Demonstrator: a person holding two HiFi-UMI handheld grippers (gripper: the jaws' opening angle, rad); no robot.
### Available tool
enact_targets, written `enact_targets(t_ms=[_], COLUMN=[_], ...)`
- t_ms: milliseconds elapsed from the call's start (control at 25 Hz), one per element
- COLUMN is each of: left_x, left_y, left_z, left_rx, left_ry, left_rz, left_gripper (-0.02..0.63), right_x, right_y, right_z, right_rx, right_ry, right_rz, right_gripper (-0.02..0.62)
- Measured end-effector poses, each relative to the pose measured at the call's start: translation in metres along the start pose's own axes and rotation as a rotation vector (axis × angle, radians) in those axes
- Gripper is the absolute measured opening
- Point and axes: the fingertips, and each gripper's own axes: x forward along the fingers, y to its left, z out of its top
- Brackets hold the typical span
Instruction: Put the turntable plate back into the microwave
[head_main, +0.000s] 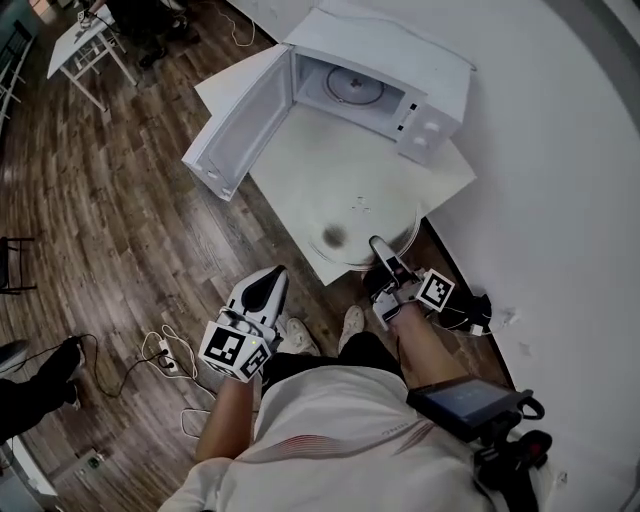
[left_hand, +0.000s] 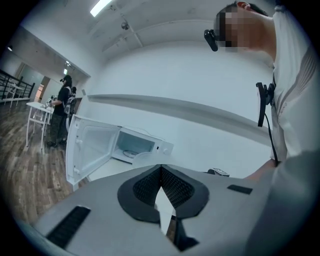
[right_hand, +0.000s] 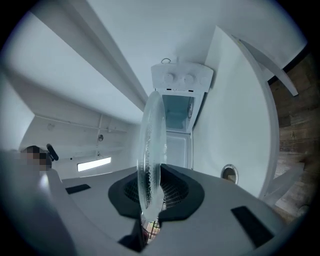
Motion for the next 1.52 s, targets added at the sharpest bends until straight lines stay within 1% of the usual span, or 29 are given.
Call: enact_targets(t_ms=[200, 520, 640, 720, 880, 1080, 1280, 1440, 1520], left_x=[-0.016, -0.010, 0.001, 0.014, 0.045, 0.068, 0.072, 0.079, 0.085], left_y=[0.016, 0.039, 0.051, 0.059, 0.069, 0.080, 0.092, 0.102, 0.109], left_z=[0.024, 0.031, 0.031, 0.031, 0.036, 0.033, 0.023, 0.014, 0.012], left_rx=[0.018, 0.025, 0.040, 0.036, 0.026, 0.018, -0.018, -0.042, -0.043], left_ry=[-0.043, -0.056, -0.057, -0.056, -0.050, -0.022, 0.010, 0.025, 0.024], left_rz=[-0.022, 0.000, 0.038, 0.064, 0.080, 0.104, 0.150, 0.181, 0.186], left_gripper=[0.011, 0.011, 0.011, 0.011, 0.011, 0.011, 0.011, 0.011, 0.011], right_x=[0.026, 0.072, 0.091, 0.107, 0.145, 0.187, 0.223, 0.246, 0.260], right_y=[0.014, 0.005, -0.010, -0.020, -0.037, -0.063, -0.086, -0.109, -0.115], right_z=[-0.007, 0.010, 0.023, 0.034, 0.061, 0.093, 0.119, 0.141, 0.153], right_rx=[0.018, 0.041, 0.053, 0.054, 0.054, 0.094, 0.109, 0.129, 0.137], right_ry=[-0.057, -0.082, -0.082, -0.083, -0.098, -0.157, -0.219, -0.267, -0.293], right_rz=[-0.010, -0.016, -0.027, -0.037, -0.044, -0.070, -0.092, -0.130, -0.124], right_gripper=[0.029, 0.029, 0.029, 0.029, 0.029, 0.029, 0.029, 0.029, 0.029])
